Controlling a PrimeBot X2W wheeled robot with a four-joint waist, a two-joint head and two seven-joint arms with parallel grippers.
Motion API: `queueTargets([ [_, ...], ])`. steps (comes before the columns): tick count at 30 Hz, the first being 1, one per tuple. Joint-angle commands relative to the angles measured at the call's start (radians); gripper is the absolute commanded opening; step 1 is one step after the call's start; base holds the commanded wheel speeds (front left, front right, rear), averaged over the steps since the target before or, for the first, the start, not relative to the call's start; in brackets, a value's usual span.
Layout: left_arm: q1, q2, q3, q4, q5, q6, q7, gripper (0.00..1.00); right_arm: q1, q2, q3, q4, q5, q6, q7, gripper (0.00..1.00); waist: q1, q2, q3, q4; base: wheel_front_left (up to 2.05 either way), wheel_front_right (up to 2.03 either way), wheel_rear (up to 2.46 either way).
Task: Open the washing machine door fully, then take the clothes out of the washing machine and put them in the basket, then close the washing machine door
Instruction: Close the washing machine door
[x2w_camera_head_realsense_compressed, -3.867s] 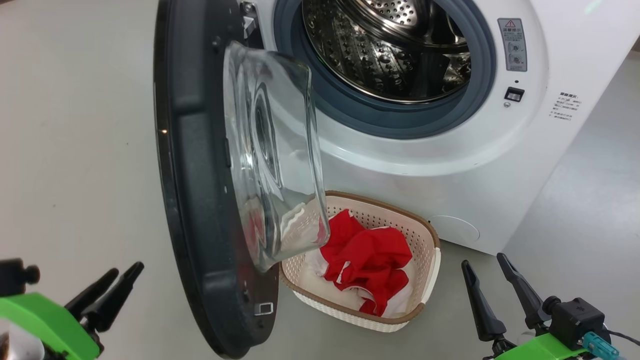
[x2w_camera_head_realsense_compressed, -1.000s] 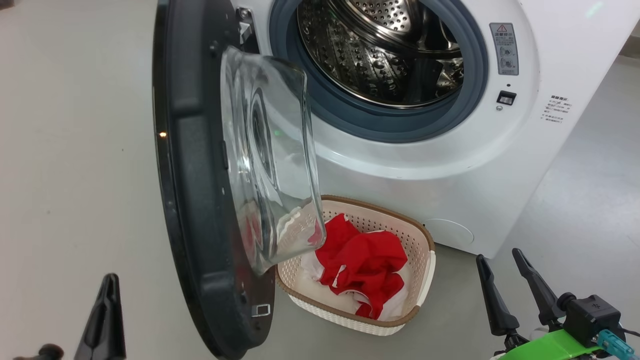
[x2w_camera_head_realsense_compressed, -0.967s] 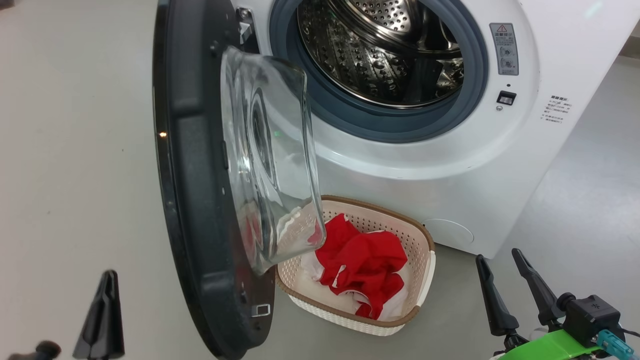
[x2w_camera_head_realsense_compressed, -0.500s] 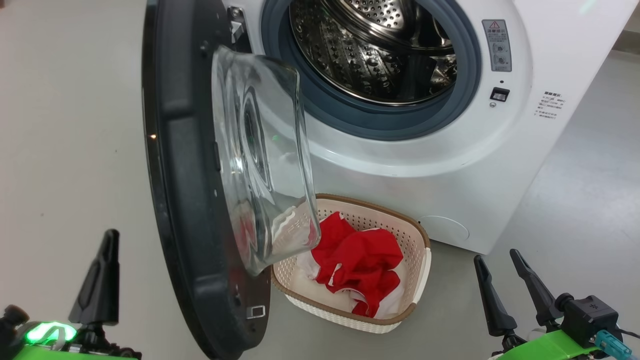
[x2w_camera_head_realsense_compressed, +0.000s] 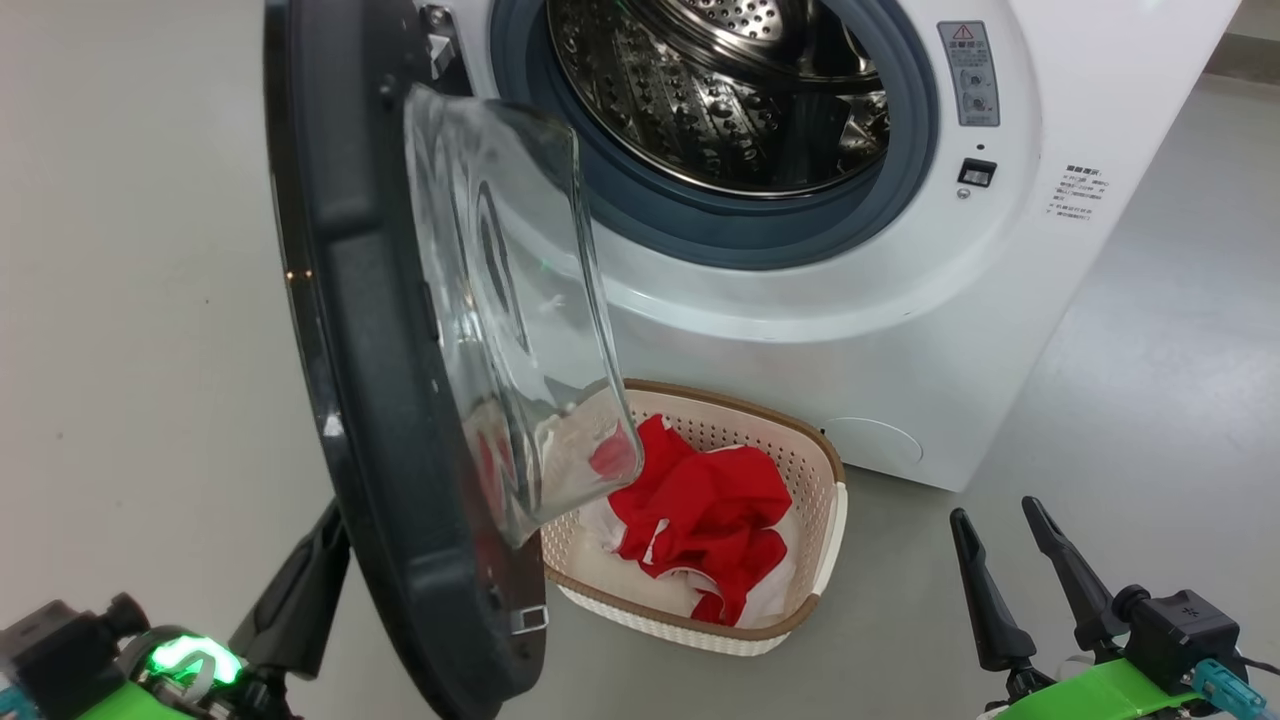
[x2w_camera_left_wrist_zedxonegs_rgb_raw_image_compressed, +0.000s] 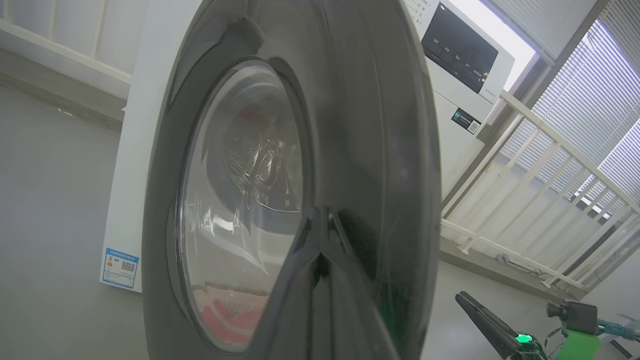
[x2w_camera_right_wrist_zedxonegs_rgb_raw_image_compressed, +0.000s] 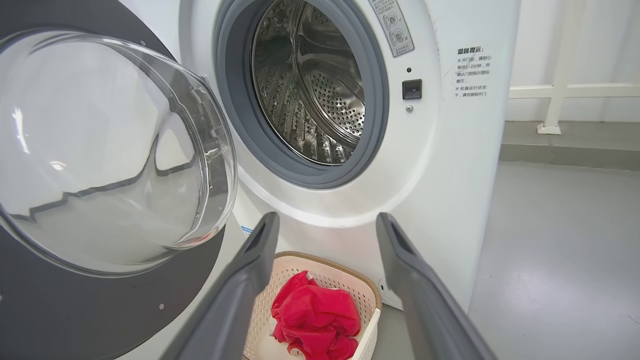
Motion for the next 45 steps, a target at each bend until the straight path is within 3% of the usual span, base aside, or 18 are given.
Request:
queueTargets([
  [1, -0.059, 0.035, 0.026, -0.034, -0.01, -0.007, -0.005, 0.0, -0.029, -0.011, 0.015, -0.027, -0.01, 0.007, -0.006, 1.0, 0.0, 0.0, 0.003, -0.003, 0.0, 0.0, 0.0],
  [8, -0.119, 0.038, -0.063, -0.03, -0.017, -0.007, -0.005, 0.0, -0.044, -0.008, 0.012, -0.028, -0.009, 0.007, -0.006, 1.0, 0.0, 0.0, 0.018, -0.021, 0.0, 0.0, 0.0],
  [17, -0.251, -0.018, -0.167, 0.041, 0.025, -0.007, -0.005, 0.0, -0.067, -0.001, 0.008, -0.032, -0.007, 0.007, -0.006, 1.0, 0.0, 0.0, 0.044, -0.067, 0.0, 0.0, 0.0],
  [34, -0.544, -0.164, -0.242, 0.267, 0.093, -0.007, -0.005, 0.0, -0.122, 0.009, 0.0, -0.042, -0.004, 0.007, -0.006, 1.0, 0.0, 0.0, 0.14, -0.183, 0.0, 0.0, 0.0],
  [45, -0.701, -0.221, -0.24, 0.404, 0.12, -0.007, -0.005, 0.0, -0.15, 0.017, 0.0, -0.044, 0.001, 0.007, -0.006, 1.0, 0.0, 0.0, 0.185, -0.256, 0.0, 0.0, 0.0],
])
